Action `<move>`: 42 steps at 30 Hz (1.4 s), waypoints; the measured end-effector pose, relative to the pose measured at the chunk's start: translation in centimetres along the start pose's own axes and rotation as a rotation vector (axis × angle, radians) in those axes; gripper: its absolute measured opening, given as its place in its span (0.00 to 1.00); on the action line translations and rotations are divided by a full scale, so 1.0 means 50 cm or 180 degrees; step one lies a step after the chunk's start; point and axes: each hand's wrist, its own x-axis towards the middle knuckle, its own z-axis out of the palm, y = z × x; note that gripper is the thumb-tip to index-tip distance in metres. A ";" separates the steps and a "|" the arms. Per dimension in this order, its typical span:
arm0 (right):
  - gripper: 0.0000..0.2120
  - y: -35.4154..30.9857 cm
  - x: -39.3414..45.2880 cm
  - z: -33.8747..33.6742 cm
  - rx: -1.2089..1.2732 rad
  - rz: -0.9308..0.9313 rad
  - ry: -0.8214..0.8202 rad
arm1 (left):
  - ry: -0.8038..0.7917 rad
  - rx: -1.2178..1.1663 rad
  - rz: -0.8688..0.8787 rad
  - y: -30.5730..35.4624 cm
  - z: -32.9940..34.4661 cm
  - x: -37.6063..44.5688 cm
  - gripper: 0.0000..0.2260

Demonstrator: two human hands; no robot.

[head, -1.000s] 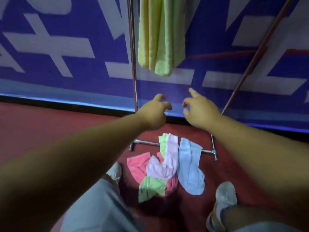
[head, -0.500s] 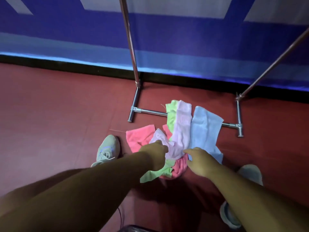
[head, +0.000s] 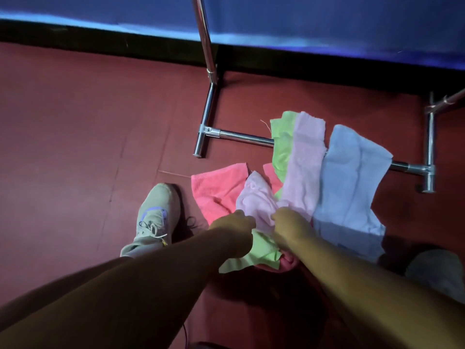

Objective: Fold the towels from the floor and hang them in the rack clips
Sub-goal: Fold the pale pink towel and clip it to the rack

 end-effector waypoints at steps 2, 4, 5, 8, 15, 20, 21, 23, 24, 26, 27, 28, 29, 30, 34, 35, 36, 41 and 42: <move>0.13 0.010 -0.002 -0.002 0.0454 0.0154 0.0556 | 0.0061 -0.0102 -0.0034 -0.006 -0.004 -0.002 0.18; 0.10 0.013 -0.025 -0.017 0.1369 0.0410 0.0860 | 0.0126 -0.0362 -0.0123 -0.009 -0.006 -0.012 0.18; 0.09 0.011 -0.040 -0.031 0.1943 0.0585 0.0942 | 0.0180 -0.0614 -0.0208 -0.007 -0.007 -0.021 0.18; 0.15 -0.005 -0.102 -0.087 0.3214 0.0780 0.1069 | 0.0442 -0.2374 -0.0584 0.022 -0.018 -0.055 0.17; 0.08 -0.076 -0.365 -0.272 0.4277 -0.0569 0.0009 | -0.0489 -0.5469 0.0038 0.143 -0.152 -0.258 0.26; 0.09 -0.096 -0.580 -0.309 0.3237 -0.1191 0.1000 | 0.0324 -0.5259 0.0450 0.171 -0.196 -0.426 0.09; 0.08 -0.096 -0.622 -0.308 0.3142 -0.1272 0.1356 | 0.0758 -0.4971 0.0506 0.174 -0.194 -0.458 0.02; 0.11 -0.092 -0.693 -0.301 0.2974 -0.1329 0.2144 | 0.1662 -0.4506 0.0597 0.176 -0.182 -0.512 0.07; 0.13 -0.090 -0.722 -0.296 0.2924 -0.1289 0.2540 | 0.1974 -0.4530 0.0667 0.177 -0.177 -0.538 0.09; 0.13 -0.085 -0.764 -0.284 0.2862 -0.1275 0.3113 | 0.2399 -0.4892 0.0785 0.184 -0.170 -0.588 0.09; 0.13 -0.086 -0.781 -0.280 0.2831 -0.1292 0.3253 | 0.2530 -0.5071 0.0866 0.187 -0.168 -0.611 0.08; 0.12 -0.090 -0.798 -0.278 0.2850 -0.1304 0.3270 | 0.2618 -0.5154 0.0950 0.192 -0.169 -0.636 0.06; 0.11 -0.094 -0.811 -0.275 0.2929 -0.1283 0.3199 | 0.2668 -0.5177 0.1075 0.196 -0.172 -0.659 0.06; 0.11 -0.100 -0.824 -0.275 0.3022 -0.1229 0.3109 | 0.2669 -0.5196 0.1161 0.202 -0.178 -0.685 0.06; 0.10 -0.115 -0.873 -0.295 0.3995 -0.0903 0.3056 | 0.2620 -0.5281 0.1450 0.220 -0.208 -0.774 0.07; 0.09 -0.117 -0.889 -0.304 0.4351 -0.0911 0.2966 | 0.2644 -0.5227 0.1460 0.224 -0.216 -0.795 0.07; 0.07 -0.120 -0.905 -0.313 0.4537 -0.0951 0.2798 | 0.2661 -0.5153 0.1476 0.227 -0.222 -0.814 0.07; 0.10 -0.166 -0.946 -0.328 0.3852 -0.1473 0.1911 | 0.2379 -0.4901 0.2121 0.260 -0.250 -0.901 0.11; 0.08 -0.174 -0.952 -0.330 0.3898 -0.1563 0.1993 | 0.2399 -0.4766 0.2211 0.266 -0.255 -0.914 0.12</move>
